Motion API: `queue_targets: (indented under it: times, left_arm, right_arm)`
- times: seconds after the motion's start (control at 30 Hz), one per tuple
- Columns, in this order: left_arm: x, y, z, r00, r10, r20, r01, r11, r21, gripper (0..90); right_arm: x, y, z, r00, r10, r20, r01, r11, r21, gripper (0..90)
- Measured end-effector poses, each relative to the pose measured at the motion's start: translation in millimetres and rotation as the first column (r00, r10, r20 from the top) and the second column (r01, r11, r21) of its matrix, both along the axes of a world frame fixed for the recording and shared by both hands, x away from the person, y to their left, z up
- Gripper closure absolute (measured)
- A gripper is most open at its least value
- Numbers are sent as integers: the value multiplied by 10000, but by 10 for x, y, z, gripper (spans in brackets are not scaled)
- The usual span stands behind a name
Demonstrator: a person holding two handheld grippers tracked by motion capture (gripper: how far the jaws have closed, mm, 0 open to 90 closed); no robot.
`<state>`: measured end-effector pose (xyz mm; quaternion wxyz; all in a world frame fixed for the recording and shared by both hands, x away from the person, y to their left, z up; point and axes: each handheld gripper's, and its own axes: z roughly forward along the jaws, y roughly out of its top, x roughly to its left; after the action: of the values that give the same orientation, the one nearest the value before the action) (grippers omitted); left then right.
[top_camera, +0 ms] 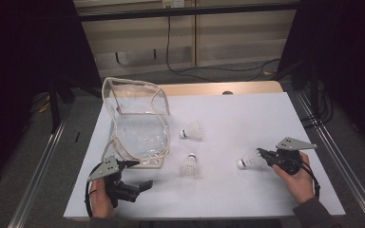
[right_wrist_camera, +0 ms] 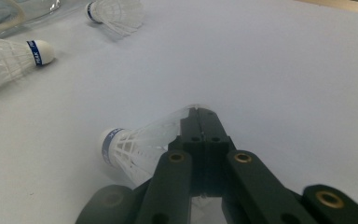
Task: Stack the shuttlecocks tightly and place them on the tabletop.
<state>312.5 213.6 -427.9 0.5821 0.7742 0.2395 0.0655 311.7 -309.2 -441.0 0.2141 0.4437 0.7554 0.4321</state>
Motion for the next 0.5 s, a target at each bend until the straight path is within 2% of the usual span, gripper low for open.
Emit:
queue_targets:
  times: [0.27, 0.5]
  left_arm:
    - [-2, -6, 0, 10000, 52, -17, -52, 10000, 19, 29]
    - [-4, -5, 2, 10000, 49, -13, -49, 10000, -1, 29]
  right_arm:
    - [-54, -48, -20, 10000, -13, -72, 15, 9998, 201, 900]
    - [-83, -86, -52, 9999, -41, -112, 43, 9998, 191, 897]
